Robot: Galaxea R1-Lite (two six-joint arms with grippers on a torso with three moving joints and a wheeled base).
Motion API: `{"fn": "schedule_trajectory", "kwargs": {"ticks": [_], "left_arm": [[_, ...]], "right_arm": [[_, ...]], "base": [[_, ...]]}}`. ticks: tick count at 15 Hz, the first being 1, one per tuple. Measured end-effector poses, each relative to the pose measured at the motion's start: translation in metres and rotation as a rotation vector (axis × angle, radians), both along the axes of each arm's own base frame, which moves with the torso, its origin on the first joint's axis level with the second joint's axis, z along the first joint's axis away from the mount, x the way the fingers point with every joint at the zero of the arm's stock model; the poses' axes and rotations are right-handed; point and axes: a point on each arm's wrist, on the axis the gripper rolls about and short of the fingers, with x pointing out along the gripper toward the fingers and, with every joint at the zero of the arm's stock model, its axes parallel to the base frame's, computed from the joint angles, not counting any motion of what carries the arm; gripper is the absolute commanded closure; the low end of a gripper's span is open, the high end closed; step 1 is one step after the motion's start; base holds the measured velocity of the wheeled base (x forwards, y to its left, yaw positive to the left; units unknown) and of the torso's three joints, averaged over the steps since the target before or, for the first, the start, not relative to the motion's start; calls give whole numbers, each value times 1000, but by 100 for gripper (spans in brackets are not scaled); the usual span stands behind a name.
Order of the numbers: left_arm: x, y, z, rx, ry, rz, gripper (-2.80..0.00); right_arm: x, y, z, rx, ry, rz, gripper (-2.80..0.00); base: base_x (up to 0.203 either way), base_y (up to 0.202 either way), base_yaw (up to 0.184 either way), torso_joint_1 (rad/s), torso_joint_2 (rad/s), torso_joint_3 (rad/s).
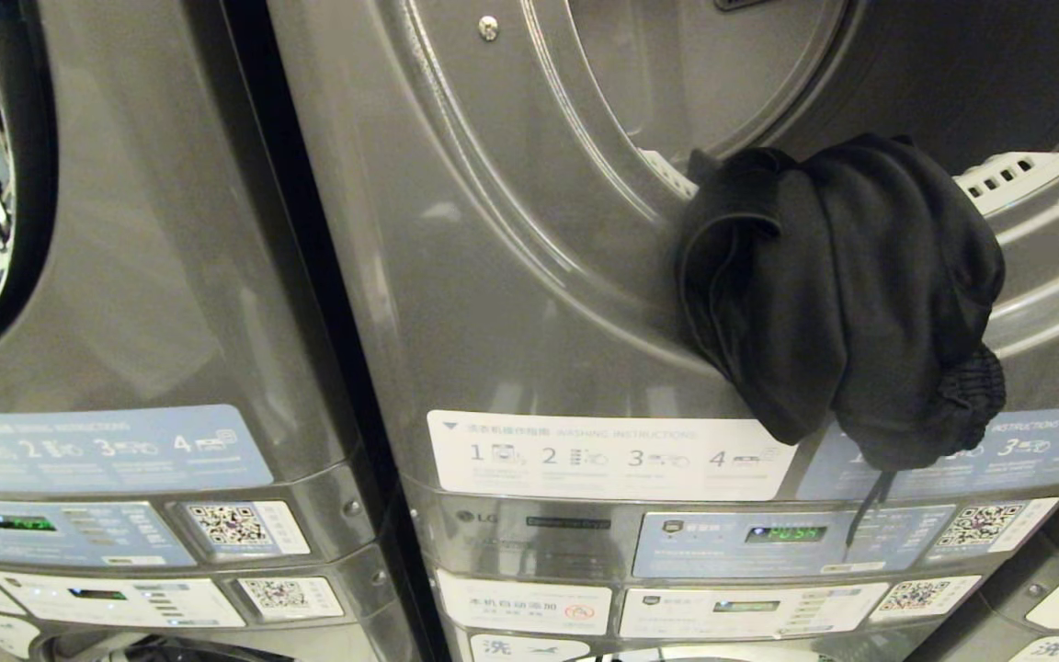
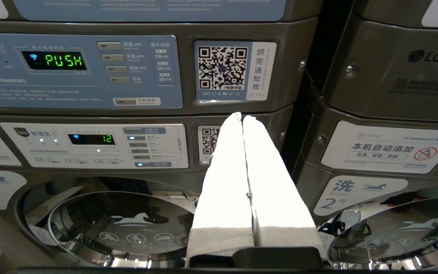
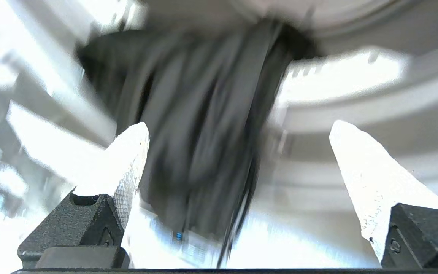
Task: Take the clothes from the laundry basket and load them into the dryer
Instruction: Put the clothes in the dryer
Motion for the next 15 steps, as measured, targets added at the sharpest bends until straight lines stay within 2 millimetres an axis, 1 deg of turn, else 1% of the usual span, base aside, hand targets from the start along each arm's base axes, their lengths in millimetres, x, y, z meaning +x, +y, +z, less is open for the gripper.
{"fn": "schedule_trajectory", "kwargs": {"ticks": [2, 4, 5, 7, 10, 12, 15], "left_arm": [[0, 0, 0, 0, 0, 0, 0], [0, 0, 0, 0, 0, 0, 0], [0, 0, 0, 0, 0, 0, 0], [0, 0, 0, 0, 0, -1, 0], [0, 0, 0, 0, 0, 0, 0], [0, 0, 0, 0, 0, 0, 0], [0, 0, 0, 0, 0, 0, 0]], "right_arm": [[-11, -5, -22, -20, 31, 25, -280], [-12, -5, -36, -33, 64, 49, -280], [-10, -4, -40, -36, 79, 52, -280], [-1, 1, -44, -36, 94, 52, -280], [20, 11, -46, -24, 61, 52, -280], [33, 17, -51, -29, 78, 52, -280], [44, 23, -57, -46, 118, 52, -280]], "base": [[0, 0, 0, 0, 0, 0], [0, 0, 0, 0, 0, 0], [0, 0, 0, 0, 0, 0], [0, 0, 0, 0, 0, 0], [0, 0, 0, 0, 0, 0], [0, 0, 0, 0, 0, 0], [0, 0, 0, 0, 0, 0]]}}
